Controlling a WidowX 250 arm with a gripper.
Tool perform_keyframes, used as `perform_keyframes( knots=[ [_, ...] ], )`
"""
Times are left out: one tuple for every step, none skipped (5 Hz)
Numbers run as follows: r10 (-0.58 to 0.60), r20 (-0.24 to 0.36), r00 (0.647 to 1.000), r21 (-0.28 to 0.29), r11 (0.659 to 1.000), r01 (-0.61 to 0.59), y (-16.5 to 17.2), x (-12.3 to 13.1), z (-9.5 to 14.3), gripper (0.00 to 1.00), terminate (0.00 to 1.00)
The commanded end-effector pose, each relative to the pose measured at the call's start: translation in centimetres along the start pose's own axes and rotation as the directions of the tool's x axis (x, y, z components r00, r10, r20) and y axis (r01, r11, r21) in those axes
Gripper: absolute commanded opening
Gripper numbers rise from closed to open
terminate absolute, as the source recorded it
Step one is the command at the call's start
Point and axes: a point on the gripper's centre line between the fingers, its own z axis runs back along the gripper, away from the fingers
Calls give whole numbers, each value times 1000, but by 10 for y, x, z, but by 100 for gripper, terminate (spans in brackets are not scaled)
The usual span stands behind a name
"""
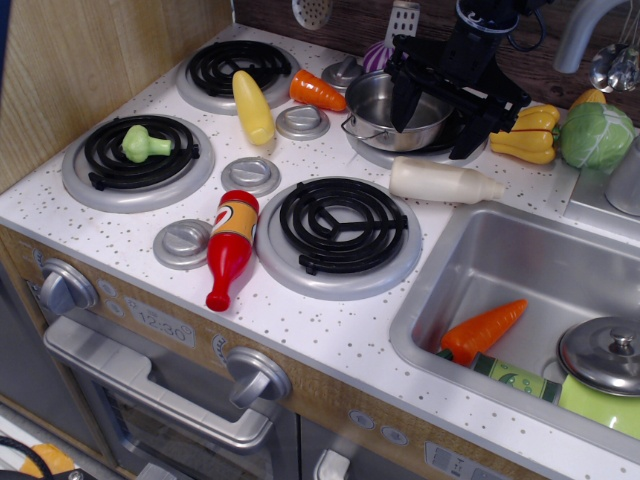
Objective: Put broccoli in pot or pan
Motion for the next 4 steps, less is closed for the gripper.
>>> perform_keyframes(
  knots=[
    [0,0,1000,0,1000,0,0,0,0,100,0],
    [6,-49,999,62,998,-3,46,-14,20,100,0],
    [28,-119,992,27,999,-25,90,-26,41,100,0],
    [-97,-125,987,109,988,111,139,-53,44,100,0]
  ],
)
